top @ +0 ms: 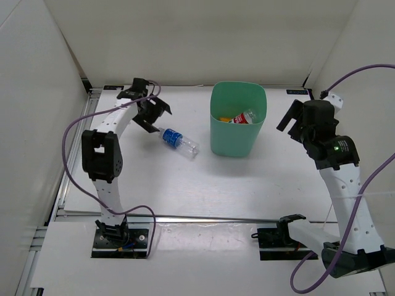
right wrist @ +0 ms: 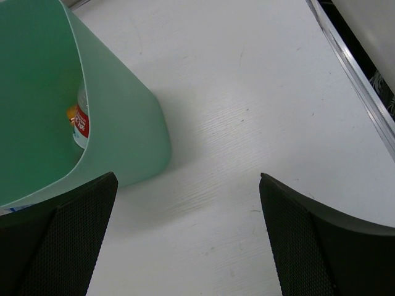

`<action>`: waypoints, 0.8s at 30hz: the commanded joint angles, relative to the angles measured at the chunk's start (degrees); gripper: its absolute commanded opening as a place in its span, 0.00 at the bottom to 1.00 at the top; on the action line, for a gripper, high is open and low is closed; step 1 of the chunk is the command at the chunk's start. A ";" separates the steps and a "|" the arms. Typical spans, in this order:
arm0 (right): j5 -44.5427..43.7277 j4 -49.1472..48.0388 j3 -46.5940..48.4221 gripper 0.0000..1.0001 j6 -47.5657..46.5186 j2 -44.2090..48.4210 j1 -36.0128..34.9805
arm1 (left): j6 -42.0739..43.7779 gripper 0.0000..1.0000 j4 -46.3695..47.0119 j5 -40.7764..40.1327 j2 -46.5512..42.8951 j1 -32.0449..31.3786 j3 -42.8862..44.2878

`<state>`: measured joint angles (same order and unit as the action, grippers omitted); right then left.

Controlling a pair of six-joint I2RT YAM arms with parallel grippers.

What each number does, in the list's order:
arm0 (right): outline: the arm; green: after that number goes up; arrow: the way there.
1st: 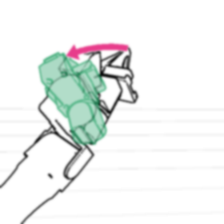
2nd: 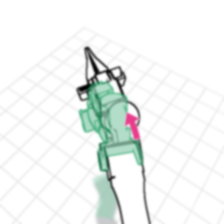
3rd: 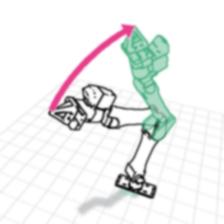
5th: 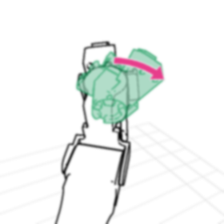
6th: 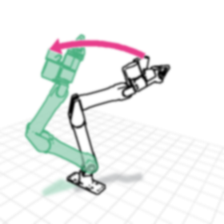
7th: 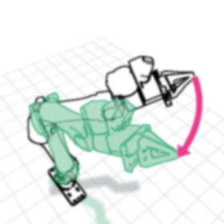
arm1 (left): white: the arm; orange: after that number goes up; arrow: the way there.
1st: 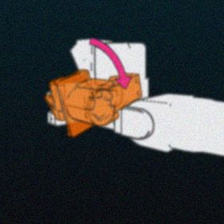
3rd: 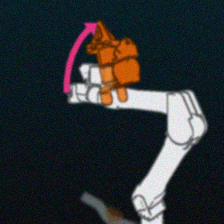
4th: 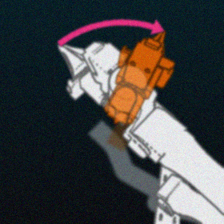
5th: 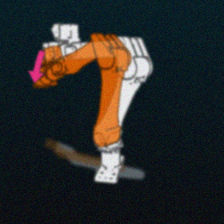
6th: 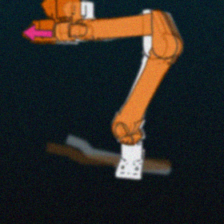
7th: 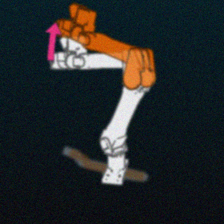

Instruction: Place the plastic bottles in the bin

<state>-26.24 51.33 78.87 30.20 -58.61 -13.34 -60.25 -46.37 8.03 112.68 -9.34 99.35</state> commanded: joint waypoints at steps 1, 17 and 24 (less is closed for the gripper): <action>1.63 -2.38 -0.21 0.99 -1.46 -0.10 0.51 | -0.57 1.00 -4.26 4.27 0.07 -2.08 0.84; 2.16 -1.85 -4.95 0.99 -3.04 1.22 1.65 | -0.57 1.00 -6.97 4.98 7.98 -5.95 -0.91; 1.10 -1.85 -5.48 0.99 -4.18 1.22 1.65 | -0.04 1.00 -9.79 7.00 12.73 -5.95 -0.39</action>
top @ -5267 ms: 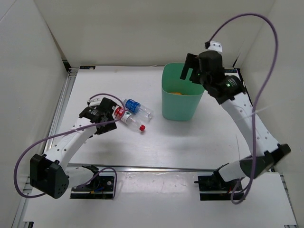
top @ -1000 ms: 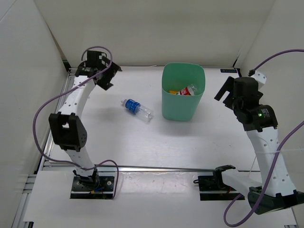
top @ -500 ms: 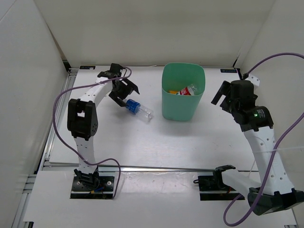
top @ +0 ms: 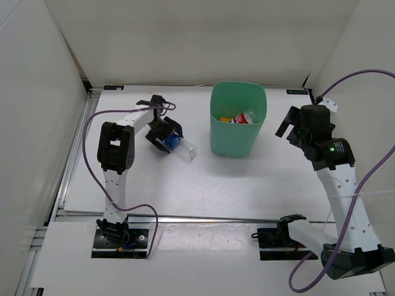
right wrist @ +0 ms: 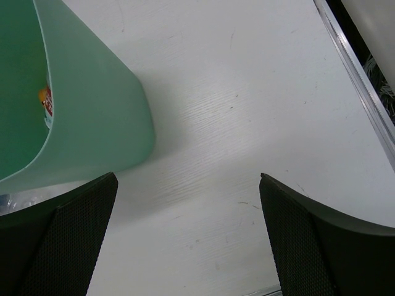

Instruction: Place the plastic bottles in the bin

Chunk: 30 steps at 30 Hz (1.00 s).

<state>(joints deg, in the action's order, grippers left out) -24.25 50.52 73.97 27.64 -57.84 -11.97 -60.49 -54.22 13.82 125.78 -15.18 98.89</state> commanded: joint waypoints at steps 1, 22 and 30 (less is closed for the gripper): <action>-0.89 -1.04 -0.59 0.99 -1.62 0.45 0.28 | 0.20 1.00 -1.95 1.20 -0.36 -0.11 0.07; -0.45 -2.09 2.23 0.99 -2.68 -2.36 0.28 | 0.90 0.35 14.11 -3.63 -12.22 -1.25 36.88; -2.73 -2.09 1.70 0.99 -3.20 -0.78 0.28 | 8.97 0.41 23.01 4.63 -4.76 -10.02 47.62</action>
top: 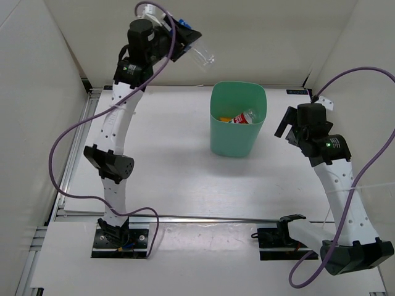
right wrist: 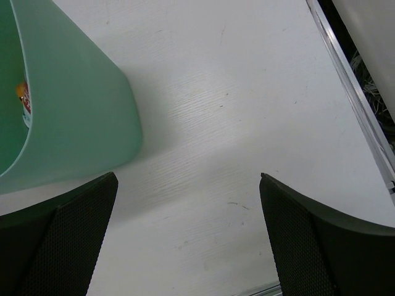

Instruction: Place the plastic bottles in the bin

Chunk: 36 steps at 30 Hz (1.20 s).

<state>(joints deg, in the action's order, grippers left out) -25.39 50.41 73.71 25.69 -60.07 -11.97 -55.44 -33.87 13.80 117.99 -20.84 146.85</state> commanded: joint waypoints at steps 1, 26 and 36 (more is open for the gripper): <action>-1.60 -1.99 1.96 0.99 -1.26 1.97 0.28 | 5.59 0.41 3.54 4.13 3.64 -5.69 -0.33; 4.19 0.56 5.56 0.99 -1.43 2.94 0.28 | 24.68 1.00 4.16 -17.11 -8.20 -13.80 -19.10; 11.59 4.17 6.44 0.99 -1.70 2.32 0.80 | 20.80 1.00 4.16 -48.13 -42.37 -1.23 -74.57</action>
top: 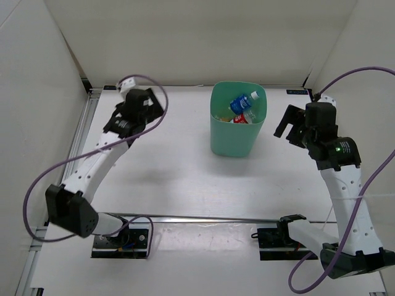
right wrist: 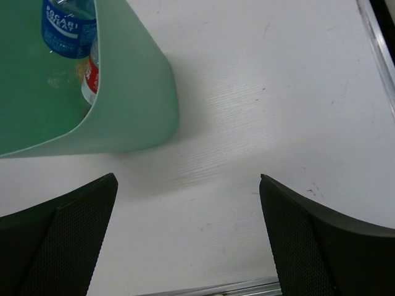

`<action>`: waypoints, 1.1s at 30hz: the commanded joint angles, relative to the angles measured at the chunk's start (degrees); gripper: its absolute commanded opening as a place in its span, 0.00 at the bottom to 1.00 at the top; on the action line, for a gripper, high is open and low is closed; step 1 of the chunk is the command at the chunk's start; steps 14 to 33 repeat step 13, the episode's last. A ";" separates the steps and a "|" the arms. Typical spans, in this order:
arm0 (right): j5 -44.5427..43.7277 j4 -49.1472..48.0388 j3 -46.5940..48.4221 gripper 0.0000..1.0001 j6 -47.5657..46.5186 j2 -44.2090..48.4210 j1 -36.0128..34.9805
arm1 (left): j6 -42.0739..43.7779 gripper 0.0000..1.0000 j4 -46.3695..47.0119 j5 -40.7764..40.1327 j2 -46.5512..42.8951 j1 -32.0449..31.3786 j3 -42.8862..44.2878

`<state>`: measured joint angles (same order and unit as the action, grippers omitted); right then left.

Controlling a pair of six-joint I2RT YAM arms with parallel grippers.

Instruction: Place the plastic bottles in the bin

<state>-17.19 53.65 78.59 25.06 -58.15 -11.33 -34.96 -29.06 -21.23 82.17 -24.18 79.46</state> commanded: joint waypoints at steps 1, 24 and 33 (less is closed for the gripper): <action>5.39 -0.02 0.61 0.99 -1.06 0.93 0.17 | 0.33 1.00 -0.65 -15.48 -8.41 3.95 -12.87; 9.28 -1.44 0.60 0.99 -5.03 0.85 -3.08 | -2.30 1.00 -0.65 -33.08 -25.74 21.89 -35.52; 9.28 -1.44 0.60 0.99 -5.03 0.85 -3.08 | -2.30 1.00 -0.65 -33.08 -25.74 21.89 -35.52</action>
